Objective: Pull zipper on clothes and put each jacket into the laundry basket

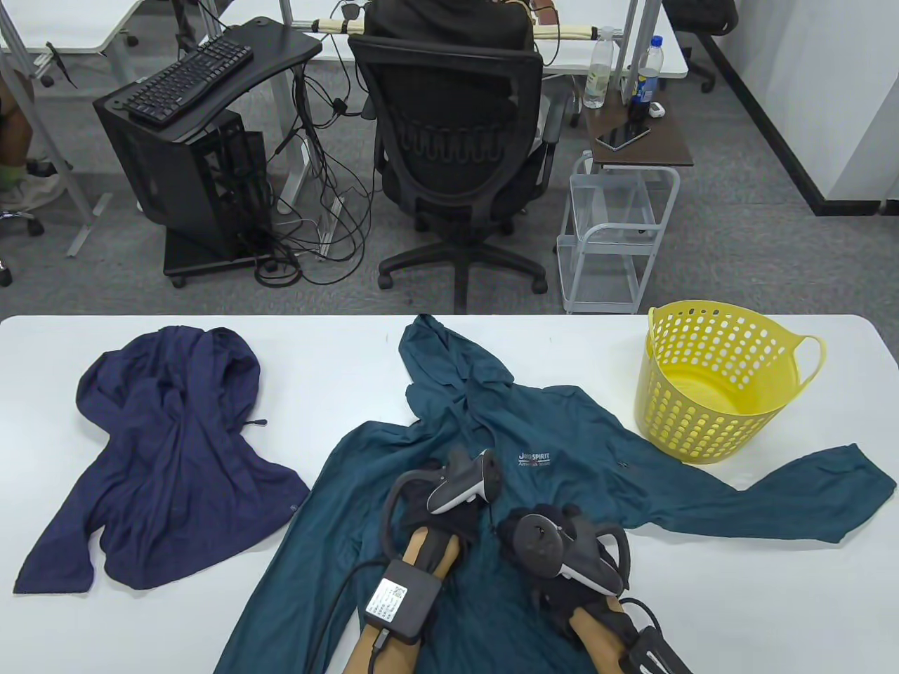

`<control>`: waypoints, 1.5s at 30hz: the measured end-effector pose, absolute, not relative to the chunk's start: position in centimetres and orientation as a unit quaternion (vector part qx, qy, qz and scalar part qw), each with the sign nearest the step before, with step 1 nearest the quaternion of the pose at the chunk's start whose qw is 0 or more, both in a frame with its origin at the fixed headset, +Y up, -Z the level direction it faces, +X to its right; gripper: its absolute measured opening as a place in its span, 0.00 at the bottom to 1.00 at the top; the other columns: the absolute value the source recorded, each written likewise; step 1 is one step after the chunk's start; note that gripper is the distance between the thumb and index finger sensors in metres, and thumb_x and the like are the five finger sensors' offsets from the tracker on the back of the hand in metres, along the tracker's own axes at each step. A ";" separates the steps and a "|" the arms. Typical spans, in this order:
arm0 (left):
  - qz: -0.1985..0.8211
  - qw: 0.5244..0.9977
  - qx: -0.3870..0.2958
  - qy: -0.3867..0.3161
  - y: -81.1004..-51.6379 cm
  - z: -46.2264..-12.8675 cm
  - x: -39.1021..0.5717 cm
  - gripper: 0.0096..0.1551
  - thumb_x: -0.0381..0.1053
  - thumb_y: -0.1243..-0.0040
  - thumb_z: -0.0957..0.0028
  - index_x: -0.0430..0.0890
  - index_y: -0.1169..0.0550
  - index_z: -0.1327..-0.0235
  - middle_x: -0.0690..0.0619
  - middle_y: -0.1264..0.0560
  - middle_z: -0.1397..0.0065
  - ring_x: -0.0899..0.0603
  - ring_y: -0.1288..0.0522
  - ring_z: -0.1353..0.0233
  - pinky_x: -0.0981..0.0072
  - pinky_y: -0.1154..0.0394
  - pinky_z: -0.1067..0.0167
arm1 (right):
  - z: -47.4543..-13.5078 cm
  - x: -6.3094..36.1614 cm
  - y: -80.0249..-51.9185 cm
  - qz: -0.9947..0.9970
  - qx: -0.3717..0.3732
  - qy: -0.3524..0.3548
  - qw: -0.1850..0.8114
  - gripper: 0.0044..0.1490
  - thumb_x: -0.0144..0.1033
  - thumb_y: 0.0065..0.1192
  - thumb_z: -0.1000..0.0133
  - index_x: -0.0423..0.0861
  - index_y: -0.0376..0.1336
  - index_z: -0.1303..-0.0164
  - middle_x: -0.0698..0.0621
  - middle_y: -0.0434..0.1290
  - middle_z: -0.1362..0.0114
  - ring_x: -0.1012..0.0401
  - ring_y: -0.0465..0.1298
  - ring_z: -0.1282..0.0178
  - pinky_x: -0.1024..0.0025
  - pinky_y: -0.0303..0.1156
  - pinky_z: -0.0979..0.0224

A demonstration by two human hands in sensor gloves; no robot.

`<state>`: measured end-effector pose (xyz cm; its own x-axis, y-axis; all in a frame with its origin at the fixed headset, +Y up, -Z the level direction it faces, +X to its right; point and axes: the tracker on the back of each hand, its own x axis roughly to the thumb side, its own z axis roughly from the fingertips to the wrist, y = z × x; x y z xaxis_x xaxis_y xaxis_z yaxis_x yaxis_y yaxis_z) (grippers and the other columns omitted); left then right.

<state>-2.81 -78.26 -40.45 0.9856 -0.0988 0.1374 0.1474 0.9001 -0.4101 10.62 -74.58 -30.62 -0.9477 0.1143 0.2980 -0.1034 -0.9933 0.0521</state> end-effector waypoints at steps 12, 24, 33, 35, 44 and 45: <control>-0.087 0.979 -0.175 -0.059 -76.6 -39.0 -4.8 0.33 0.57 0.52 0.53 0.79 0.43 0.33 0.64 0.42 0.15 0.42 0.38 0.17 0.38 0.36 0.29 | -30.2 10.0 -76.0 0.974 0.167 0.142 0.060 0.29 0.53 0.63 0.46 0.60 0.71 0.33 0.55 0.70 0.18 0.44 0.69 0.20 0.37 0.63 0.25; 0.059 0.972 -0.218 -0.060 -75.2 -31.3 -5.1 0.32 0.54 0.51 0.50 0.77 0.39 0.31 0.57 0.33 0.17 0.37 0.31 0.22 0.38 0.33 0.31 | -32.1 9.8 -77.5 0.987 0.086 0.093 0.099 0.29 0.56 0.57 0.44 0.62 0.68 0.32 0.55 0.66 0.16 0.45 0.65 0.19 0.40 0.63 0.24; 0.020 0.966 -0.256 -0.040 -78.3 -33.6 -5.6 0.33 0.54 0.53 0.48 0.81 0.43 0.33 0.63 0.52 0.13 0.33 0.52 0.16 0.31 0.46 0.27 | -31.6 9.5 -77.5 0.989 0.104 0.060 0.083 0.30 0.55 0.60 0.44 0.60 0.69 0.32 0.53 0.69 0.18 0.43 0.68 0.20 0.39 0.64 0.24; 0.016 0.966 -0.254 -0.040 -78.4 -34.1 -5.7 0.33 0.54 0.53 0.49 0.82 0.43 0.34 0.63 0.52 0.13 0.33 0.53 0.16 0.31 0.46 0.27 | -31.5 9.1 -77.4 0.991 0.111 0.040 0.065 0.29 0.54 0.61 0.45 0.59 0.71 0.33 0.53 0.72 0.20 0.43 0.72 0.22 0.39 0.64 0.24; 0.011 0.972 -0.232 -0.046 -79.1 -35.6 -6.1 0.32 0.54 0.53 0.49 0.85 0.43 0.38 0.65 0.54 0.13 0.34 0.54 0.16 0.31 0.48 0.27 | -30.1 8.0 -76.5 0.989 0.148 0.028 0.011 0.30 0.52 0.63 0.46 0.55 0.73 0.35 0.52 0.72 0.19 0.44 0.70 0.21 0.38 0.62 0.23; 0.008 0.972 -0.229 -0.049 -79.2 -35.6 -6.2 0.32 0.54 0.53 0.49 0.85 0.44 0.38 0.65 0.54 0.13 0.34 0.54 0.16 0.31 0.48 0.27 | -29.6 7.8 -76.2 0.988 0.154 0.025 -0.003 0.30 0.52 0.63 0.47 0.56 0.73 0.35 0.52 0.71 0.18 0.44 0.68 0.19 0.37 0.61 0.23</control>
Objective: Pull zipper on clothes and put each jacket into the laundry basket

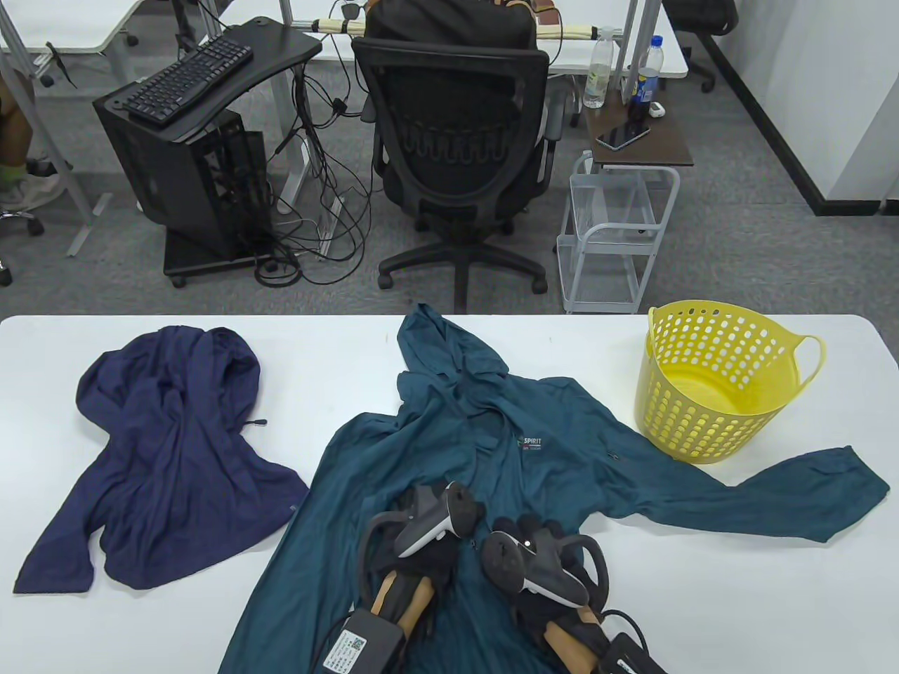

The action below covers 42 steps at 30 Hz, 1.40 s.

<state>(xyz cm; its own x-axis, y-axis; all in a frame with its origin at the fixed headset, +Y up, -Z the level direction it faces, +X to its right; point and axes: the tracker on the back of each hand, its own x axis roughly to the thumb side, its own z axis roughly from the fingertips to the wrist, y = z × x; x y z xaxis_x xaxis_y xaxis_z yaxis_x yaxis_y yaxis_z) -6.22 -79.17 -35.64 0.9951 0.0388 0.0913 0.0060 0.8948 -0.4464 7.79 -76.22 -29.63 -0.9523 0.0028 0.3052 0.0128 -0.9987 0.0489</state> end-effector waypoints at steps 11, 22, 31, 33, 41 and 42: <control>0.032 0.974 -0.218 -0.053 -79.4 -35.6 -8.0 0.32 0.54 0.53 0.50 0.84 0.42 0.37 0.67 0.53 0.14 0.37 0.55 0.15 0.34 0.50 0.25 | -26.9 6.9 -73.6 -0.963 -0.246 -0.105 -0.022 0.29 0.53 0.65 0.46 0.53 0.75 0.37 0.56 0.76 0.22 0.45 0.69 0.20 0.39 0.60 0.22; 0.046 0.986 -0.138 -0.078 -75.4 -33.1 -8.7 0.33 0.55 0.52 0.52 0.79 0.40 0.33 0.60 0.41 0.14 0.37 0.37 0.19 0.36 0.36 0.30 | -29.3 7.9 -76.6 -0.969 -0.174 -0.156 -0.083 0.30 0.54 0.62 0.45 0.59 0.71 0.33 0.59 0.68 0.18 0.40 0.61 0.19 0.36 0.67 0.28; 0.055 0.974 -0.191 -0.107 -74.8 -31.5 -5.5 0.31 0.54 0.51 0.51 0.76 0.35 0.32 0.57 0.30 0.19 0.39 0.27 0.26 0.41 0.29 0.35 | -32.5 11.2 -77.8 -0.982 -0.056 -0.103 -0.150 0.30 0.53 0.61 0.45 0.59 0.70 0.32 0.60 0.67 0.18 0.43 0.60 0.19 0.41 0.64 0.26; 0.041 0.968 -0.226 -0.096 -76.4 -32.1 -4.9 0.33 0.55 0.52 0.50 0.78 0.40 0.31 0.60 0.36 0.15 0.37 0.34 0.20 0.37 0.34 0.31 | -32.6 11.4 -78.0 -0.984 -0.049 -0.088 -0.145 0.30 0.54 0.61 0.45 0.60 0.70 0.32 0.60 0.68 0.18 0.43 0.61 0.19 0.42 0.64 0.25; 0.000 0.961 -0.264 -0.082 -78.6 -33.9 -5.5 0.34 0.54 0.54 0.49 0.84 0.45 0.35 0.64 0.54 0.13 0.35 0.53 0.15 0.29 0.48 0.27 | -31.2 10.6 -77.3 -0.987 -0.096 -0.051 -0.117 0.30 0.52 0.65 0.47 0.55 0.73 0.35 0.55 0.72 0.20 0.39 0.67 0.22 0.36 0.64 0.26; -0.001 0.961 -0.263 -0.083 -78.6 -34.0 -5.6 0.34 0.53 0.54 0.49 0.84 0.45 0.35 0.63 0.54 0.13 0.35 0.53 0.16 0.29 0.48 0.27 | -31.0 10.4 -77.1 -0.988 -0.104 -0.047 -0.108 0.30 0.53 0.65 0.47 0.56 0.74 0.35 0.55 0.73 0.21 0.39 0.68 0.23 0.36 0.64 0.26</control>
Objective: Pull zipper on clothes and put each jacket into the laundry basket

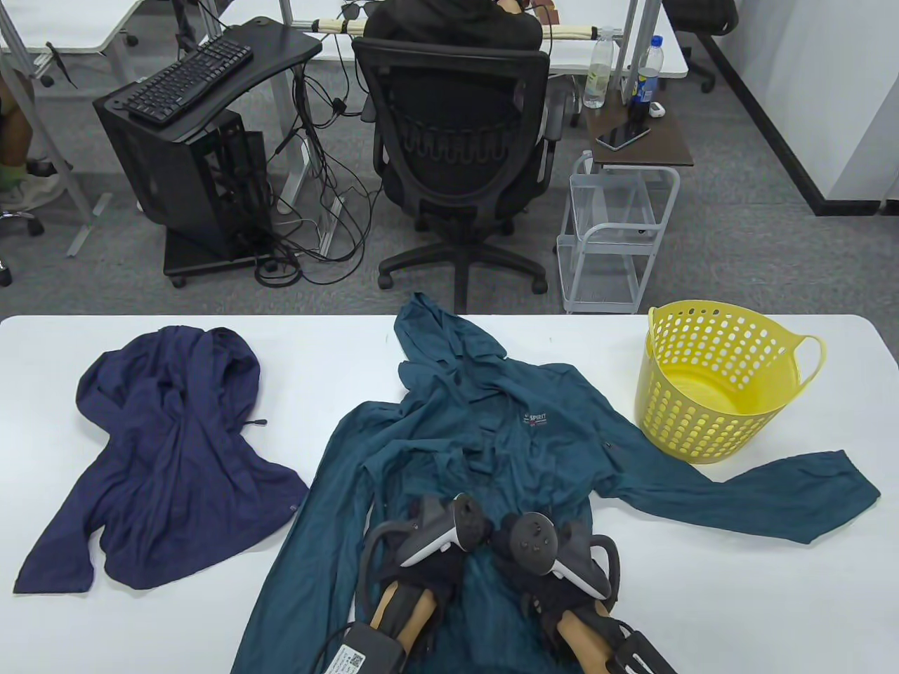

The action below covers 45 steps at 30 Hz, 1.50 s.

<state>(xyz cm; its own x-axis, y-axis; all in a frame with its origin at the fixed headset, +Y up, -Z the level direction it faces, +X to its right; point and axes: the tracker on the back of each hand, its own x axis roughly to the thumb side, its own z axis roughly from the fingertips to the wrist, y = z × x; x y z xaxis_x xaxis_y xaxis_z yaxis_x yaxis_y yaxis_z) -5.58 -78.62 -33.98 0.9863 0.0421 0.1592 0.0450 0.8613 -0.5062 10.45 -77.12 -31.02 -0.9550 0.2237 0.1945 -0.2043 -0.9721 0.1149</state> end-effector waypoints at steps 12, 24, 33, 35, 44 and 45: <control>-0.020 0.976 -0.210 -0.055 -79.2 -33.9 -6.9 0.33 0.55 0.55 0.50 0.86 0.46 0.38 0.65 0.53 0.14 0.37 0.51 0.16 0.34 0.47 0.26 | -27.8 6.9 -74.5 0.983 0.181 0.031 0.003 0.30 0.52 0.65 0.48 0.55 0.74 0.36 0.55 0.76 0.23 0.43 0.65 0.18 0.37 0.58 0.22; -0.020 0.982 -0.180 -0.048 -78.8 -33.8 -8.2 0.33 0.55 0.53 0.51 0.82 0.42 0.35 0.66 0.47 0.14 0.38 0.47 0.16 0.36 0.44 0.26 | -28.5 7.7 -75.8 0.966 0.203 0.154 0.047 0.30 0.55 0.63 0.46 0.59 0.71 0.33 0.57 0.70 0.19 0.41 0.68 0.21 0.40 0.63 0.24; 0.005 0.988 -0.117 -0.104 -76.2 -31.8 -5.4 0.32 0.53 0.52 0.51 0.79 0.37 0.34 0.66 0.38 0.15 0.40 0.42 0.16 0.36 0.41 0.26 | -31.6 9.8 -77.2 0.981 0.115 0.112 0.107 0.30 0.55 0.60 0.46 0.60 0.70 0.33 0.59 0.69 0.18 0.45 0.65 0.19 0.41 0.60 0.22; -0.010 0.983 -0.152 -0.099 -77.3 -32.3 -5.2 0.32 0.53 0.52 0.51 0.78 0.37 0.33 0.67 0.38 0.15 0.44 0.42 0.16 0.38 0.41 0.26 | -31.7 9.9 -77.2 0.981 0.115 0.109 0.112 0.30 0.55 0.61 0.46 0.59 0.70 0.33 0.59 0.69 0.18 0.44 0.64 0.19 0.41 0.60 0.22; -0.026 0.978 -0.195 -0.071 -78.7 -33.7 -6.1 0.32 0.54 0.53 0.51 0.82 0.42 0.36 0.71 0.48 0.15 0.45 0.46 0.16 0.38 0.42 0.26 | -29.5 8.4 -75.7 0.973 0.189 0.093 0.093 0.30 0.52 0.64 0.47 0.55 0.73 0.36 0.54 0.76 0.22 0.40 0.69 0.22 0.39 0.62 0.24; -0.025 0.978 -0.197 -0.067 -78.8 -33.9 -6.4 0.32 0.54 0.53 0.51 0.83 0.42 0.37 0.71 0.48 0.15 0.45 0.46 0.16 0.38 0.42 0.25 | -29.0 8.2 -75.3 0.967 0.210 0.106 0.101 0.30 0.52 0.64 0.47 0.55 0.73 0.36 0.54 0.75 0.22 0.40 0.67 0.20 0.38 0.61 0.24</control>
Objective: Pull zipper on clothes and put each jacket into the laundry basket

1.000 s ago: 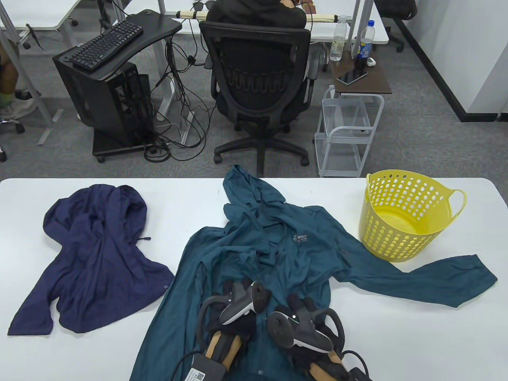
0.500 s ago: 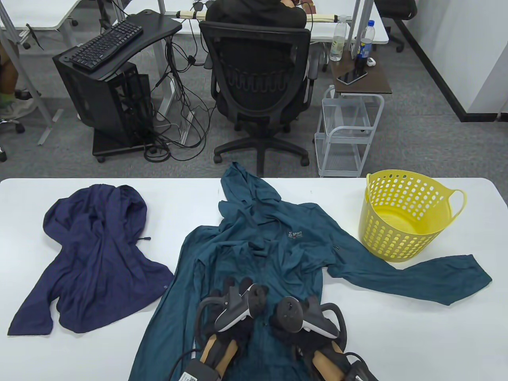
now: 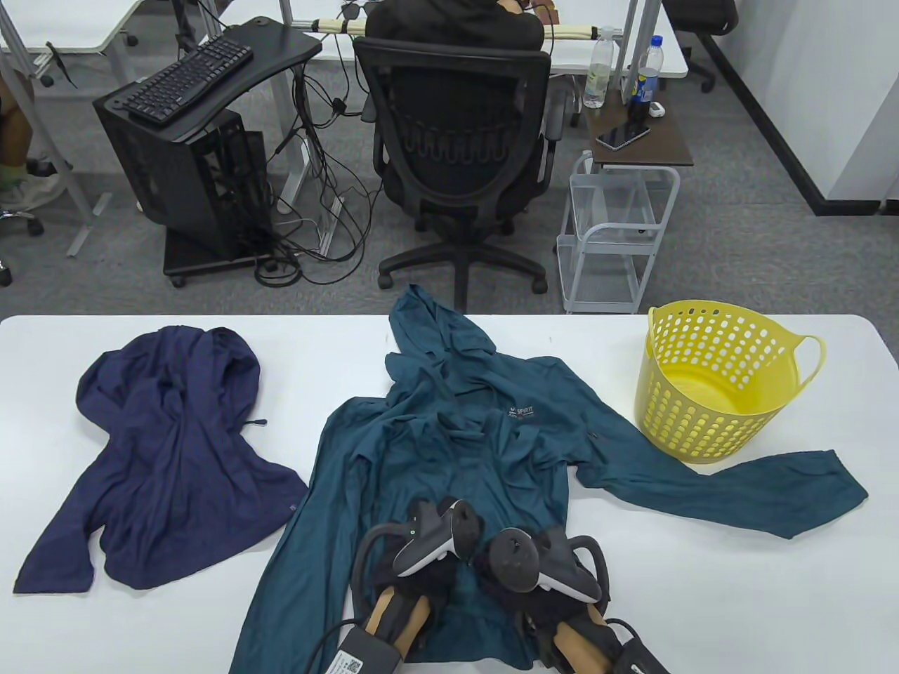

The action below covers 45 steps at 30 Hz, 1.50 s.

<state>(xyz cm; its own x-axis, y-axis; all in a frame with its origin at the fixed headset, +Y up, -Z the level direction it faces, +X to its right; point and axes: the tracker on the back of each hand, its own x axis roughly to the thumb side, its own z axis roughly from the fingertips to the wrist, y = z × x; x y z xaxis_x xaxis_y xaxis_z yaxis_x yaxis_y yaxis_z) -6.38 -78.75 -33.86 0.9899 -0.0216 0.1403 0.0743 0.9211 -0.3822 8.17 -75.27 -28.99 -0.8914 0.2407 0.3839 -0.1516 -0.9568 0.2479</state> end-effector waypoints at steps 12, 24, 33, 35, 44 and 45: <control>0.004 0.978 -0.206 -0.032 -79.0 -35.2 -9.6 0.31 0.54 0.53 0.50 0.85 0.41 0.38 0.70 0.50 0.15 0.44 0.50 0.15 0.37 0.45 0.25 | -26.3 6.3 -73.5 0.928 0.295 0.183 0.139 0.33 0.62 0.61 0.48 0.54 0.75 0.40 0.53 0.70 0.18 0.40 0.59 0.15 0.34 0.55 0.22; -0.052 0.932 -0.330 -0.141 -75.4 -29.9 -6.8 0.29 0.50 0.49 0.52 0.78 0.28 0.39 0.57 0.44 0.15 0.34 0.39 0.19 0.35 0.36 0.30 | -30.7 18.1 -72.6 0.965 0.017 0.000 0.263 0.36 0.57 0.60 0.46 0.51 0.71 0.32 0.49 0.68 0.17 0.38 0.57 0.16 0.33 0.54 0.23; 0.033 0.978 -0.197 0.051 -72.4 -30.8 -12.6 0.38 0.68 0.54 0.53 0.72 0.45 0.25 0.56 0.45 0.11 0.36 0.46 0.16 0.33 0.44 0.27 | -32.0 26.1 -73.5 0.969 -0.142 -0.050 0.194 0.39 0.59 0.59 0.46 0.55 0.63 0.24 0.53 0.58 0.11 0.38 0.48 0.13 0.33 0.49 0.21; 0.052 0.967 -0.202 0.149 -72.5 -31.0 -15.3 0.42 0.70 0.54 0.53 0.69 0.49 0.23 0.50 0.49 0.11 0.32 0.46 0.17 0.31 0.43 0.28 | -32.5 27.6 -74.3 0.968 -0.172 -0.030 0.183 0.41 0.59 0.59 0.46 0.56 0.59 0.21 0.55 0.54 0.10 0.38 0.44 0.13 0.33 0.46 0.20; 0.102 0.917 -0.334 0.192 -75.1 -31.6 -20.2 0.47 0.72 0.55 0.54 0.60 0.50 0.21 0.37 0.46 0.15 0.26 0.42 0.20 0.27 0.41 0.32 | -34.7 29.9 -78.4 0.963 -0.188 0.112 0.160 0.40 0.56 0.56 0.44 0.56 0.56 0.19 0.57 0.54 0.10 0.43 0.41 0.12 0.35 0.42 0.20; 0.094 0.922 -0.324 0.188 -74.9 -31.6 -20.0 0.47 0.72 0.55 0.54 0.59 0.48 0.21 0.37 0.43 0.15 0.27 0.41 0.20 0.28 0.40 0.32 | -34.5 29.6 -78.2 0.966 -0.186 0.097 0.151 0.40 0.57 0.56 0.44 0.56 0.56 0.19 0.56 0.54 0.10 0.43 0.43 0.12 0.35 0.44 0.20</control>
<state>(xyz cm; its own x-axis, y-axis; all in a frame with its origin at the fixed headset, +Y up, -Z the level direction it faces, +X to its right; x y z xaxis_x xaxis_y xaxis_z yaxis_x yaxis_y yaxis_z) -20.01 -74.87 -31.64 0.9120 0.0513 -0.4069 -0.2945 0.7723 -0.5629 29.58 -78.17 -34.53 -0.8857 0.2550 -0.3879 -0.3269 -0.9359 0.1312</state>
